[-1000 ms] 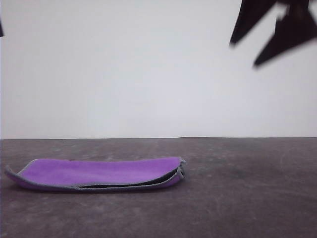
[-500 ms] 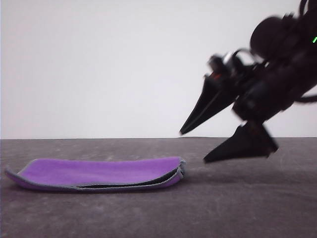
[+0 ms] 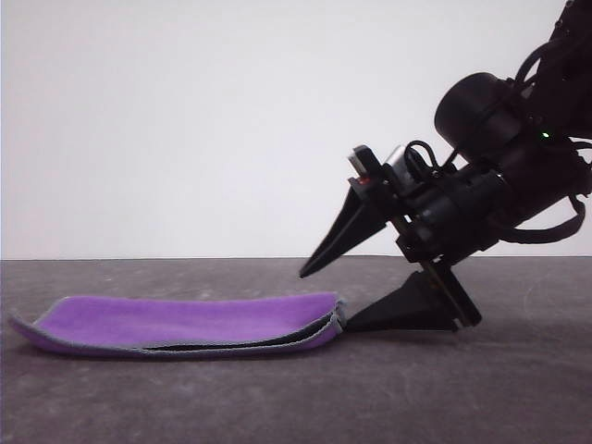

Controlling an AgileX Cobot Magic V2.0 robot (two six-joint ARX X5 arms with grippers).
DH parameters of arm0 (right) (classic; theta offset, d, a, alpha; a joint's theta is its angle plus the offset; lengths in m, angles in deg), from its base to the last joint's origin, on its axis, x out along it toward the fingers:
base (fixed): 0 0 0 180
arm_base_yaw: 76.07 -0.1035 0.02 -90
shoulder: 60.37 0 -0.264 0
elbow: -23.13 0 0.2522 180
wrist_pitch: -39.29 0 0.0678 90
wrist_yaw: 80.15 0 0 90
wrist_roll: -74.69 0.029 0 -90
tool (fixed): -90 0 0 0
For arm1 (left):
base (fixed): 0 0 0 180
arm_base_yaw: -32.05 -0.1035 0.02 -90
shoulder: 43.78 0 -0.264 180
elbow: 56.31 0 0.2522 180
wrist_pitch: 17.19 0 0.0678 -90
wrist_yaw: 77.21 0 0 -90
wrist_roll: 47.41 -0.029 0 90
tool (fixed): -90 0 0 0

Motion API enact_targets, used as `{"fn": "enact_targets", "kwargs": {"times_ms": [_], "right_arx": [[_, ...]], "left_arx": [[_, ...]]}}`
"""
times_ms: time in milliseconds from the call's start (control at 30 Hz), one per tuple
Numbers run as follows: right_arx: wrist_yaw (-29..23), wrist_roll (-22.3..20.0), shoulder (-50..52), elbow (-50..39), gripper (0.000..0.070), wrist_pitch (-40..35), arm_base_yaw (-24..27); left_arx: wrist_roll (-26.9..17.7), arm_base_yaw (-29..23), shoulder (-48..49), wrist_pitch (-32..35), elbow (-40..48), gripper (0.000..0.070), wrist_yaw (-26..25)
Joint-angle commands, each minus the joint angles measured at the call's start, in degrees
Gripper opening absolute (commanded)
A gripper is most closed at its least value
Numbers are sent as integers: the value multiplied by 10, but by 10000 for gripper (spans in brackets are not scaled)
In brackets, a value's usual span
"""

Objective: Fold clothes

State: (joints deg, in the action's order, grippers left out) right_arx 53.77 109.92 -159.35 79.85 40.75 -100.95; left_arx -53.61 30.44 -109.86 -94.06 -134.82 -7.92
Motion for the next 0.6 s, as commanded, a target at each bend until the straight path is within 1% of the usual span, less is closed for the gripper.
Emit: {"fn": "enact_targets", "kwargs": {"times_ms": [0,133,167,200,333,400,567], "right_arx": [[0,17,-12,6,412,-4,-7],[-1,19,-18,6,403,-6,-13],[-4,19,-18,6,365,-5,-14],[-5,19,-18,6,308,-6,-15],[-8,18,-19,6,34,-7,-17],[-8,14,-19,6,3,-8,-17],[-4,15,-19,6,3,-26,-20]], "left_arx": [[6,0,-5,4,-7,284,2],[7,0,-5,4,-7,284,2],[7,0,-5,4,-7,284,2],[8,0,-5,4,-7,284,2],[8,0,-5,4,-7,284,2],[9,0,-5,4,-7,284,2],[9,0,-5,6,-7,284,2]]}}
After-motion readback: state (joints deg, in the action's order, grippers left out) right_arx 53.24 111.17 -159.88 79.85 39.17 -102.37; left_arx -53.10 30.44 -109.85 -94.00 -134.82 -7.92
